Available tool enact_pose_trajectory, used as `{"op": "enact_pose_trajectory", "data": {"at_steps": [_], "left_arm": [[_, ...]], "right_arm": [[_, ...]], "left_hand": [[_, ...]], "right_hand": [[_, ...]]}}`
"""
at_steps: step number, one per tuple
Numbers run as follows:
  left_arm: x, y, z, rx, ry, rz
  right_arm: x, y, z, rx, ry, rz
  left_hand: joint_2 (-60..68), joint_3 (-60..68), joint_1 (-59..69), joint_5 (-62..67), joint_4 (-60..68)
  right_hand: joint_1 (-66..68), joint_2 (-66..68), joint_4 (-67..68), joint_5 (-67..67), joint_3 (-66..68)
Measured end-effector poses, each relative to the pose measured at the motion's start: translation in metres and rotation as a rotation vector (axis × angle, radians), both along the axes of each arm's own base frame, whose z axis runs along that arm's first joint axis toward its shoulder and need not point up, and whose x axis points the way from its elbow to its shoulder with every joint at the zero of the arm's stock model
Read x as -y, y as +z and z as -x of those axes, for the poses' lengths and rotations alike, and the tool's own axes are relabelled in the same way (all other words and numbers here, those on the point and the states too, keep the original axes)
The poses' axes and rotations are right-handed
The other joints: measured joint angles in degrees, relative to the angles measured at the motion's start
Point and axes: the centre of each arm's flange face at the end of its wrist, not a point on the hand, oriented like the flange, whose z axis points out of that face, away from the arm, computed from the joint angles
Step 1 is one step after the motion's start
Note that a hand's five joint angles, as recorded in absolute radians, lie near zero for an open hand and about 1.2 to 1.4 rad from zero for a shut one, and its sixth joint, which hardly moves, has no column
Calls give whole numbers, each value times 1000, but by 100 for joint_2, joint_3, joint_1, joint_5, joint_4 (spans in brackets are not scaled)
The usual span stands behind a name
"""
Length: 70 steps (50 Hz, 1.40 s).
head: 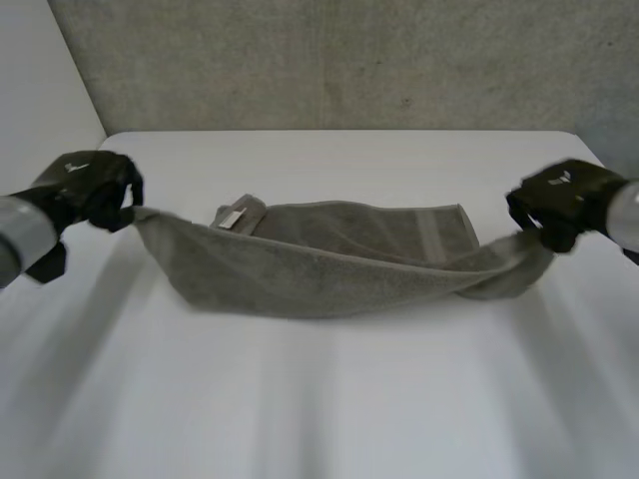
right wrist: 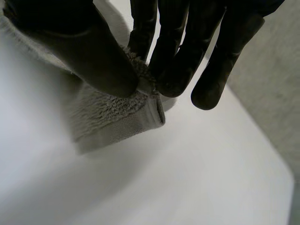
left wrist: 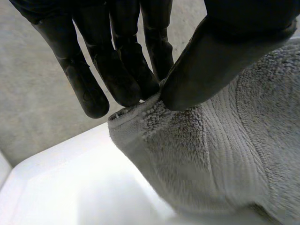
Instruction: Fold the towel.
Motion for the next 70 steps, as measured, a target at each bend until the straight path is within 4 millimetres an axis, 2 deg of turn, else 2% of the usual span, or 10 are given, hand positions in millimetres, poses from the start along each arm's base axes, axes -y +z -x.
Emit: {"op": "enact_pose_trajectory", "data": {"at_steps": [5,11,14,21,27,33,42,47,59,70], "left_arm": [[41,17,26,-2,7,100],[76,65,59,-67,41,295],[75,137,63,-206,46,474],[49,225,46,-402,9,657],[66,172,29,-364,25,514],[65,59,23,-233,-14,282],[24,-42,17,-31,-49,115],[10,-37,-2,14,-15,112],[-30,61,-49,-42,21,292],[-10,14,-14,-148,-73,94]], "right_arm": [[33,19,-34,13,26,235],[59,119,-58,222,8,706],[49,178,-57,406,18,890],[41,187,-54,546,48,856],[58,105,-43,424,-14,576],[53,15,-30,253,-52,324],[30,-41,-17,157,-76,146],[13,-36,-8,147,-97,97],[-25,45,31,209,-100,117],[12,12,29,189,-73,23]], "left_hand": [[5,4,40,0,0],[13,5,41,0,0],[13,6,74,0,0],[13,6,74,0,0],[13,7,74,0,0],[13,12,74,0,0],[13,12,74,0,0],[13,12,74,0,0],[41,12,74,0,0],[63,12,101,101,0]], "right_hand": [[0,0,0,0,0],[0,0,8,0,0],[6,0,25,0,0],[11,0,27,0,0],[11,0,27,0,0],[11,1,27,0,0],[11,0,27,0,0],[11,0,27,0,0],[11,62,27,2,0],[11,80,27,81,0]]}}
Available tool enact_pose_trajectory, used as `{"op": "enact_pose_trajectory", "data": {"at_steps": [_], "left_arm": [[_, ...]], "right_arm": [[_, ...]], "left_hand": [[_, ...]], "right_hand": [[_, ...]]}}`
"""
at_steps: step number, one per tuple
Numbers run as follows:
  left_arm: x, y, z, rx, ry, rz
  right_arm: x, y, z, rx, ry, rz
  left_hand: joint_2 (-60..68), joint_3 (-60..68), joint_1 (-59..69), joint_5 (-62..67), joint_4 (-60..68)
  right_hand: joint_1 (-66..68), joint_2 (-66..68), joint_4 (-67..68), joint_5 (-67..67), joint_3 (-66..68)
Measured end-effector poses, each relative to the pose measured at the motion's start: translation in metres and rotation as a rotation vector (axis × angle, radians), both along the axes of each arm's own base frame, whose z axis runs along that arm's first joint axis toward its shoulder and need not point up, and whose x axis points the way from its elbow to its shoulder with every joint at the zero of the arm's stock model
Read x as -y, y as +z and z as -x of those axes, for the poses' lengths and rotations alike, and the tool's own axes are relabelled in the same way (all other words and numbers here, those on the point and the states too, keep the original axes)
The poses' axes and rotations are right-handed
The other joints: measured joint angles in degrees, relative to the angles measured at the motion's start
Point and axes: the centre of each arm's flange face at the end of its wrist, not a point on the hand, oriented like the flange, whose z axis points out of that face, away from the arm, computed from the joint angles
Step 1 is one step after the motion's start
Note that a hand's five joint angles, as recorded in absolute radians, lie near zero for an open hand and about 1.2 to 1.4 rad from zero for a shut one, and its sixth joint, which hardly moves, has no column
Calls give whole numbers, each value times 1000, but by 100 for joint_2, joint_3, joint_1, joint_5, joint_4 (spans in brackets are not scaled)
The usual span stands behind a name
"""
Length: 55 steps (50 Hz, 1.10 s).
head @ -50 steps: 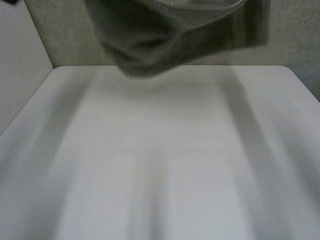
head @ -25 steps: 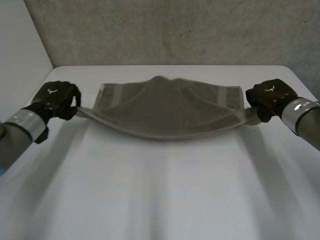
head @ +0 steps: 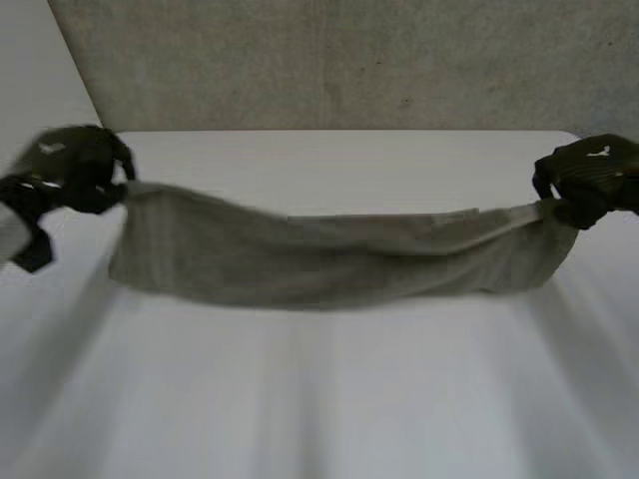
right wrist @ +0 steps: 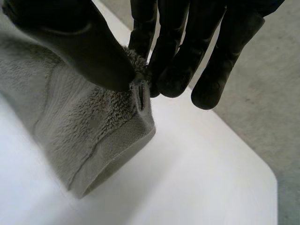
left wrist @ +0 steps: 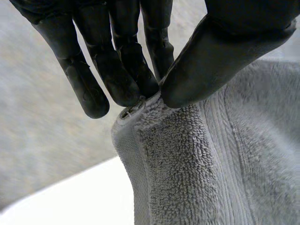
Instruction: Fold the towel.
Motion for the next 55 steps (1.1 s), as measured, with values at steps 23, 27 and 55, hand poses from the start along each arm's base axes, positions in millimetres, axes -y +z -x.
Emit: {"op": "enact_pose_trajectory", "data": {"at_steps": [23,27,55], "left_arm": [[81,-58,5,160,142,-54],[89,-60,6,163,159,-52],[106,-81,14,178,204,-71]], "right_arm": [[76,-79,-53,-55,37,63],[83,-90,-57,-67,24,63],[97,-113,-63,-74,3,95]], "left_hand": [[0,0,0,0,0],[0,0,0,0,0],[-5027,-4985,-4650,-5116,-4995]], "right_hand": [[0,0,0,0,0],[0,0,0,0,0],[-6194,-6154,-6181,-6350,-6241]]}}
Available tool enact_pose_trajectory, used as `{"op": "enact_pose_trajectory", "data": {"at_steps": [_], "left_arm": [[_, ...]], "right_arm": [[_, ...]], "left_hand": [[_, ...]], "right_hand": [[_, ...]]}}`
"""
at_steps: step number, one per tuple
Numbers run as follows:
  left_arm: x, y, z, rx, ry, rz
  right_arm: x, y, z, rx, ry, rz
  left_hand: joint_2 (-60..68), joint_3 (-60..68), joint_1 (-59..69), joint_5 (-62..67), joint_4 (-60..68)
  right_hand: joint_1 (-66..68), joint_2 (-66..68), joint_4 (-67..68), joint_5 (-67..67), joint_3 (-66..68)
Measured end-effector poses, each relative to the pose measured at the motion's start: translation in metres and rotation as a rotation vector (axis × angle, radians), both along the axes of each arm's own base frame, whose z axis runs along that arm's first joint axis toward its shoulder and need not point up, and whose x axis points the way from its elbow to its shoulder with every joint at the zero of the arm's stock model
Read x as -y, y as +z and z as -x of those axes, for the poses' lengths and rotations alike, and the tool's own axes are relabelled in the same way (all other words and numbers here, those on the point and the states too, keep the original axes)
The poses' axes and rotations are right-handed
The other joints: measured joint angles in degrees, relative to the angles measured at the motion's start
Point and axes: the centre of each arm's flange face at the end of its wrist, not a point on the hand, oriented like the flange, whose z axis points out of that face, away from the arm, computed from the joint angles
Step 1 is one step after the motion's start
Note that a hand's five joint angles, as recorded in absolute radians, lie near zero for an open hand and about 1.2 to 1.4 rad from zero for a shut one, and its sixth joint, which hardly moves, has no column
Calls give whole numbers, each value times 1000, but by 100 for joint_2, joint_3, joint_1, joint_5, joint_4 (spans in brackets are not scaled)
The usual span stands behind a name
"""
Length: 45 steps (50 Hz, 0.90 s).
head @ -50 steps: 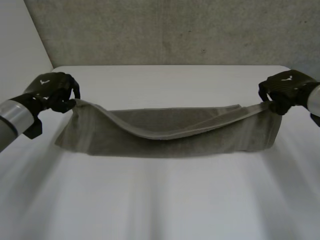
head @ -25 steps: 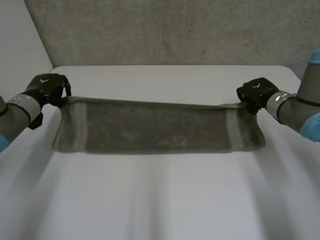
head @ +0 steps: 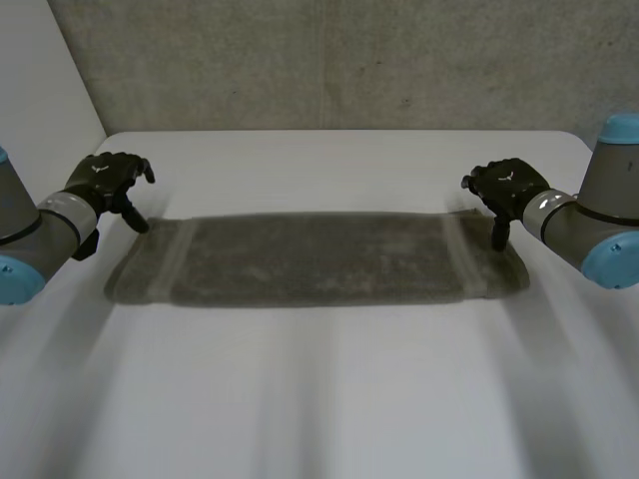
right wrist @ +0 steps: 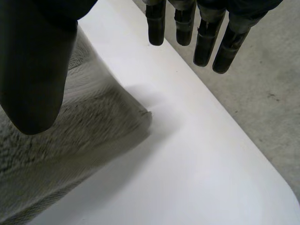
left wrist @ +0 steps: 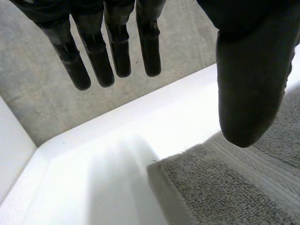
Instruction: Fold the towel.
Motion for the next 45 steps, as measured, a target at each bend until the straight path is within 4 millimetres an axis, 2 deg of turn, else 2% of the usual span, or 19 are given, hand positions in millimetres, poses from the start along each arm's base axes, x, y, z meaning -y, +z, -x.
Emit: {"op": "enact_pose_trajectory", "data": {"at_steps": [5,10,12,15,17,21,23,26,31,35,39,45], "left_arm": [[-1,8,-2,5,36,16],[-9,25,-3,4,51,30],[-18,37,-3,2,50,39],[-29,48,-2,0,44,48],[-42,58,-1,-2,36,57],[-67,67,1,-4,21,71],[-83,68,2,-6,9,83],[-100,67,3,-8,-10,99],[-130,57,5,-15,-59,125],[-141,51,6,-17,-78,132],[-146,44,7,-19,-85,122],[-146,40,7,-20,-84,108]], "right_arm": [[-1,10,-2,7,-5,42],[-10,38,-6,48,-6,111],[-17,59,-6,96,-10,148],[-28,79,-5,155,-13,178],[-41,97,-2,212,-13,199],[-67,109,3,264,-7,189],[-84,104,6,270,-5,154],[-97,91,10,261,-11,103],[-113,50,32,204,-58,-19],[-116,25,45,159,-65,-69],[-110,-3,53,124,-49,-89],[-101,-18,55,120,-38,-74]], "left_hand": [[-128,-118,-85,-192,-176],[-190,-170,-113,-256,-233],[-190,-170,-113,-258,-233],[-193,-170,-113,-261,-233],[-194,-170,-113,-262,-233],[-206,-175,-120,-265,-240],[-216,-179,-133,-269,-244],[-222,-200,-141,-283,-262],[-224,-202,-142,-291,-265],[-224,-206,-143,-295,-271],[-224,-206,-143,-298,-272],[-225,-206,-143,-298,-272]], "right_hand": [[-42,0,0,0,-1],[-57,0,-1,0,-1],[-61,0,-17,0,-3],[-62,0,-18,0,-17],[-66,0,-18,0,-19],[-67,0,-18,0,-20],[-68,0,-18,0,-20],[-69,0,-18,0,-21],[-65,1,-18,1,-21],[20,53,5,40,11],[752,844,657,867,753],[1406,1515,1386,1550,1447]]}}
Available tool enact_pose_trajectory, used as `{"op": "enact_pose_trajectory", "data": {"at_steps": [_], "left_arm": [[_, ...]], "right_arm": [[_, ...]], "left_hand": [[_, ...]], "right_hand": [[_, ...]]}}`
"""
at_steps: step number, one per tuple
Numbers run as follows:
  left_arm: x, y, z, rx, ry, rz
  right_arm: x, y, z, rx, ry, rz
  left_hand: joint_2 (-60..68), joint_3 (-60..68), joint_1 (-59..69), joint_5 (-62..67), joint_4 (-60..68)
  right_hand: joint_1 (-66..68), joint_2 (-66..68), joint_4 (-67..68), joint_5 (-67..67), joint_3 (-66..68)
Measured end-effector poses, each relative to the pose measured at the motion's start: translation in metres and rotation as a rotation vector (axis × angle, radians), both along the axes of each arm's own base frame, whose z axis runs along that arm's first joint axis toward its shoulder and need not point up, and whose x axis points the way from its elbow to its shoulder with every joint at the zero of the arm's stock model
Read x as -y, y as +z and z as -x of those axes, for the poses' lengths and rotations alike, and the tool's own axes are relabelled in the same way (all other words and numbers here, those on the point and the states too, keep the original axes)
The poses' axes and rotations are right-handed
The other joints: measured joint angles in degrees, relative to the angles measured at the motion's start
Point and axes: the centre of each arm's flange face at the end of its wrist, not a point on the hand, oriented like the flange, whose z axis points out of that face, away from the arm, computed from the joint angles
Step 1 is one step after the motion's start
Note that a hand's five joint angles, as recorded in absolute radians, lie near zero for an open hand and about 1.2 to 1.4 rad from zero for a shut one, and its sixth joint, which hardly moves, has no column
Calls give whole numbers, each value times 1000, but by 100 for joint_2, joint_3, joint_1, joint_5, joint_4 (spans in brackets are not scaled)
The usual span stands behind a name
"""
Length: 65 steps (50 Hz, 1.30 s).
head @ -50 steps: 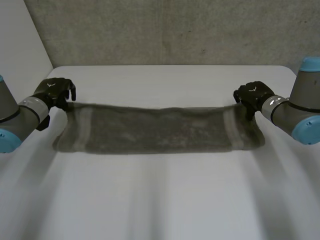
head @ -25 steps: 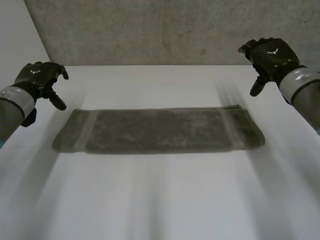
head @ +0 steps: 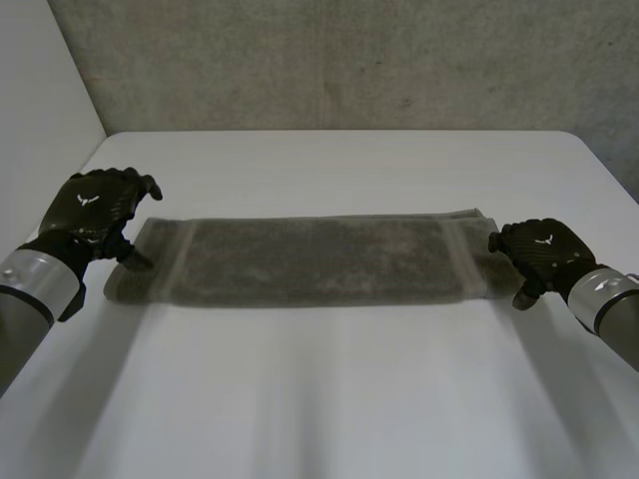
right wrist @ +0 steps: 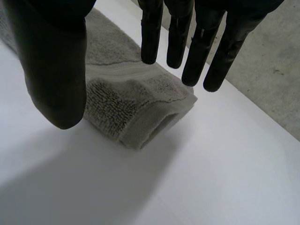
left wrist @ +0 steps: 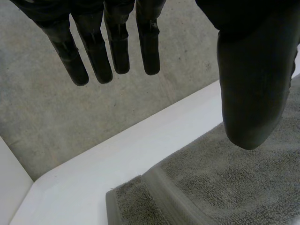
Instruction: Fold the towel.
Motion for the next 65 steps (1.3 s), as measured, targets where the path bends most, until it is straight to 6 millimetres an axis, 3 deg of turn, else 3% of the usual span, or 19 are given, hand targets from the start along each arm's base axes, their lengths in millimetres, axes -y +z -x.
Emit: {"op": "enact_pose_trajectory", "data": {"at_steps": [7,16,19,20,22,29,35,42,47,49,53,54,55,58,59,61,64,65], "left_arm": [[-1,-3,0,-1,1,-12],[-2,-5,0,-1,2,-18],[-3,-5,-1,-1,2,-20],[-3,-6,-1,-1,2,-20],[-2,-5,-1,-1,4,-19],[-1,-5,-3,-2,11,-18],[0,-5,-5,-2,17,-17],[2,-4,-6,-3,20,-12],[2,-2,-6,-3,20,-8],[2,-2,-6,-3,20,-6],[3,-1,-6,-3,20,-5],[3,-2,-6,-3,21,-5],[3,-2,-6,-3,21,-5],[3,-2,-6,-3,22,-6],[3,-2,-6,-3,22,-6],[3,-2,-6,-3,24,-7],[3,-2,-7,-3,27,-8],[3,-2,-8,-4,29,-8]], "right_arm": [[10,-16,-2,4,4,1],[18,-29,-4,4,8,-17],[20,-32,-5,3,10,-21],[21,-33,-5,3,10,-22],[23,-33,-5,3,10,-20],[31,-25,6,5,-23,2],[50,-12,51,-5,-144,37],[77,22,135,-71,-333,127],[85,49,155,-104,-361,154],[85,67,145,-105,-334,172],[80,95,99,-80,-228,213],[73,104,70,-60,-163,232],[70,107,59,-52,-137,238],[49,116,-7,-9,17,261],[44,117,-20,-2,48,263],[18,113,-76,22,180,264],[-12,102,-128,32,298,255],[-30,93,-154,32,360,244]], "left_hand": [[0,0,0,0,0],[0,0,0,-14,-15],[0,0,0,-13,-15],[0,-14,-1,-17,-15],[0,-54,-38,-39,-46],[0,-54,-38,-80,-78],[0,-130,-106,-117,-125],[0,-130,-107,-137,-134],[0,-131,-107,-154,-135],[0,-136,-107,-158,-136],[0,-166,-107,-161,-136],[0,-166,-107,-161,-136],[0,-166,-107,-162,-139],[0,-166,-107,-163,-182],[0,-166,-107,-165,-182],[0,-166,-107,-170,-182],[0,-166,-107,-181,-182],[0,-166,-121,-185,-182]], "right_hand": [[986,930,918,892,932],[1263,1196,1220,1175,1223],[2421,2357,2328,2234,2327],[3634,3439,3401,3405,3366],[4628,4475,4496,4516,4408],[4725,4562,4772,4686,4581],[4727,4561,4772,4686,4606],[4745,4562,4772,4686,4625],[4755,4562,4772,4686,4650],[4761,4584,4772,4686,4662],[4764,4584,4773,4687,4719],[4764,4594,4773,4686,4739],[4764,4611,4773,4687,4745],[4764,4611,4773,4687,4761],[4765,4611,4773,4686,4763],[4766,4611,4773,4686,4764],[4768,4612,4773,4686,4764],[4768,4612,4773,4687,4764]]}}
